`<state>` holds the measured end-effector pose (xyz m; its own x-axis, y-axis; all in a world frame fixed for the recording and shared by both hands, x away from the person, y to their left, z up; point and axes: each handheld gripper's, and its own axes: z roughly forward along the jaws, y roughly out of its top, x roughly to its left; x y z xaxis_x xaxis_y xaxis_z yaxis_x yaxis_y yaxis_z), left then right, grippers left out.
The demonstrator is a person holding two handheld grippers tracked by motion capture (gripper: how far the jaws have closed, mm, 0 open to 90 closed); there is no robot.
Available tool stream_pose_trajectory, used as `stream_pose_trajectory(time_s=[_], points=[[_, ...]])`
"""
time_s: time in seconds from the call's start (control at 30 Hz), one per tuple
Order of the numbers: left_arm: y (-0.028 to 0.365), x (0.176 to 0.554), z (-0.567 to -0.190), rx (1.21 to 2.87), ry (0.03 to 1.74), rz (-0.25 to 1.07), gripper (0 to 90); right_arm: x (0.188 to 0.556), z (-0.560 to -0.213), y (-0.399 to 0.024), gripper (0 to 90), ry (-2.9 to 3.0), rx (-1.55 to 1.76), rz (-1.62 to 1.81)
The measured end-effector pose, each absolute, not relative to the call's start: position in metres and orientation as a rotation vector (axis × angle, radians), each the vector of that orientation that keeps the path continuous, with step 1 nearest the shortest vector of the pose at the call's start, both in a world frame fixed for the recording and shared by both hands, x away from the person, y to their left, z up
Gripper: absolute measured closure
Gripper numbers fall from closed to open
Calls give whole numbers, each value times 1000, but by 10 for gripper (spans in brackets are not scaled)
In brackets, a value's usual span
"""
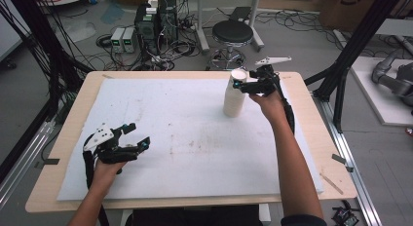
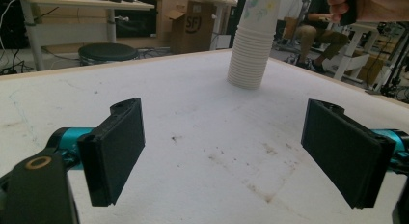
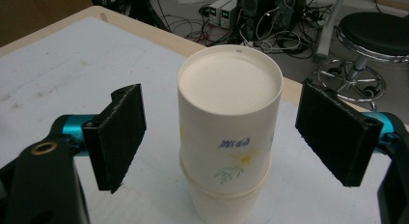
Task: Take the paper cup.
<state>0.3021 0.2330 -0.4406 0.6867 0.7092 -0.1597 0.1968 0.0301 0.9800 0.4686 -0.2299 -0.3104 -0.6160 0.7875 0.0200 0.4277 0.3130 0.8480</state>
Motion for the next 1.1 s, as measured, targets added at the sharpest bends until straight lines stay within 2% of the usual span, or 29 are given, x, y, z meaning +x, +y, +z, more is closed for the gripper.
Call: stream_pose_trajectory(time_s=[0.33,0.53,0.67,0.83,1.1], points=[[233,304,-442,1523,783,459,155,489,-326,-221,193,2219,1100,1195],[233,304,-442,1523,787,460,156,491,-328,-217,315,2211,1078,1204],[233,304,-442,1527,787,461,157,491,-327,-219,323,2200,1090,1212],[233,304,-442,1526,788,461,157,489,-322,-222,325,2177,1084,1252],[233,303,-441,1526,780,454,163,477,-290,-225,338,2117,1047,1327]])
